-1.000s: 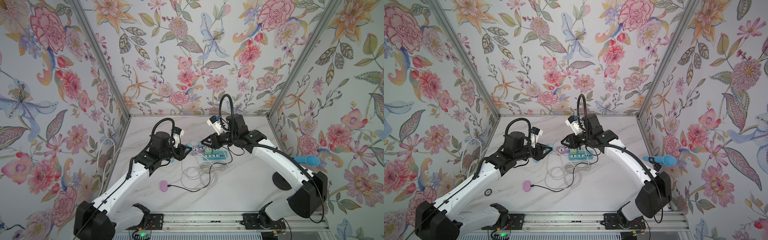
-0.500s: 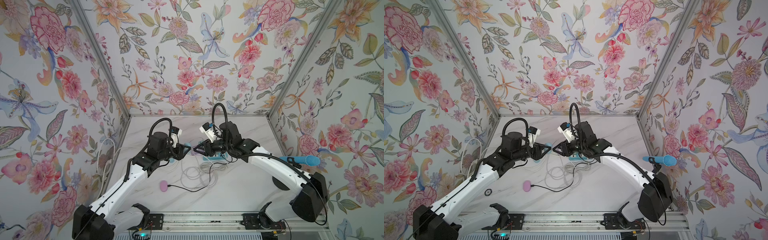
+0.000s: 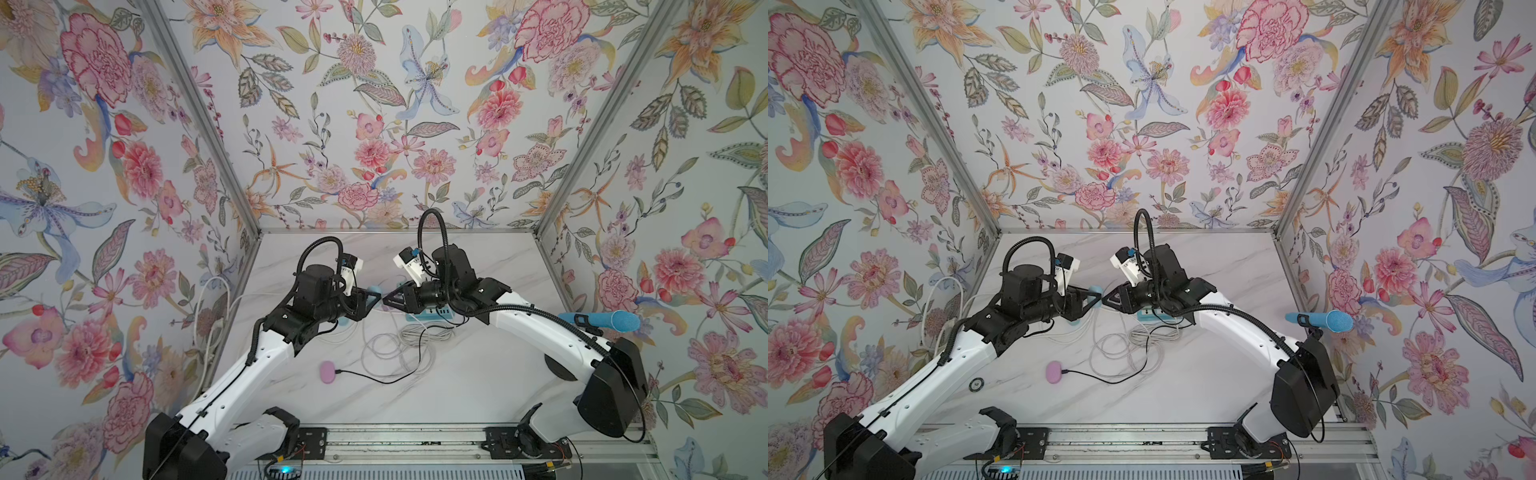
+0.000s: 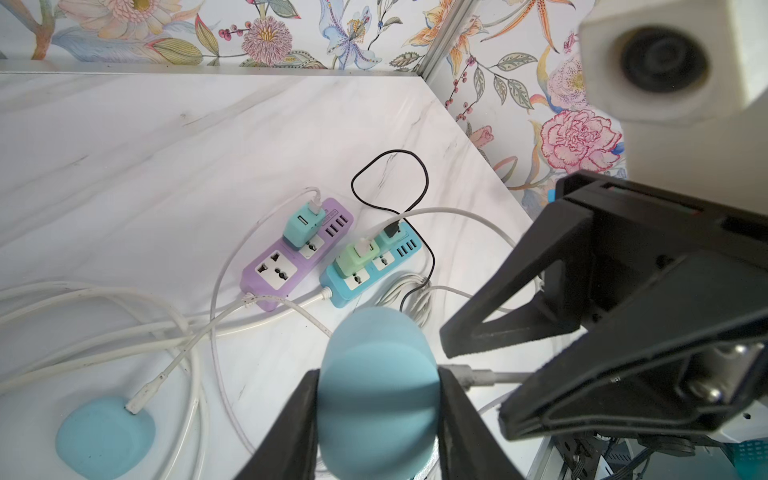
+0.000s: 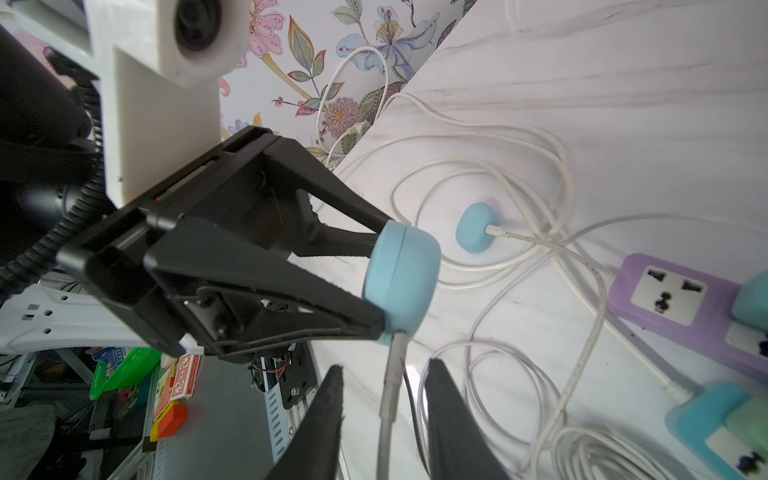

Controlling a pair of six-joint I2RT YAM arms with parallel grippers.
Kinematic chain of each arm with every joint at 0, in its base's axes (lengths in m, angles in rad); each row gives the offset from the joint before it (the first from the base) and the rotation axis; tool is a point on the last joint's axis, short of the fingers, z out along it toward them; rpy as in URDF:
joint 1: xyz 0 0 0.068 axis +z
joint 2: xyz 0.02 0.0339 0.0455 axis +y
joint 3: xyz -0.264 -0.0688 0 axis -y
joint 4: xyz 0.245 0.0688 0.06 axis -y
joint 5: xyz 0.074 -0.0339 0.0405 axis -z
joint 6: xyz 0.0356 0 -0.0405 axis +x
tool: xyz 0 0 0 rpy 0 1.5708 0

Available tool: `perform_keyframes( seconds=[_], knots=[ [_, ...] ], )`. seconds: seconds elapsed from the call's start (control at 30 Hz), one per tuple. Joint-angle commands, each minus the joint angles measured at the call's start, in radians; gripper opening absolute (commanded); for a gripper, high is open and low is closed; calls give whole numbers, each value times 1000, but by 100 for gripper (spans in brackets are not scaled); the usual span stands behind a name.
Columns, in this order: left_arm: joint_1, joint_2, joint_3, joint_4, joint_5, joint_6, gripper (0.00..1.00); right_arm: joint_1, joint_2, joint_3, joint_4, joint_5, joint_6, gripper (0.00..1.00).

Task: Charge the bluetooth headset
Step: Place the bluetooth headset at the center of the board.

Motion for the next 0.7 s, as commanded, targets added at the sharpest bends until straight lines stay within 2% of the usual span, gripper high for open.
perform_keyframes(
  seconds=[0.0,0.07,0.2,0.37,0.53,0.67],
  knots=[
    [14,-20,-3,7,-4,1,12,6,18,-5,26,-18,12,21],
    [15,-20,0,4,-4,1,12,6,22,-3,26,-18,13,10],
    [17,-23,2,1,-9,2,12,7,38,2,26,-25,18,10],
    [18,-26,1,8,18,-3,12,14,51,7,36,-13,21,0],
    [11,-35,-14,21,57,-22,11,14,75,21,84,0,45,0],
    [-10,-43,-36,55,68,-49,10,20,120,26,206,-34,135,0]
  ],
)
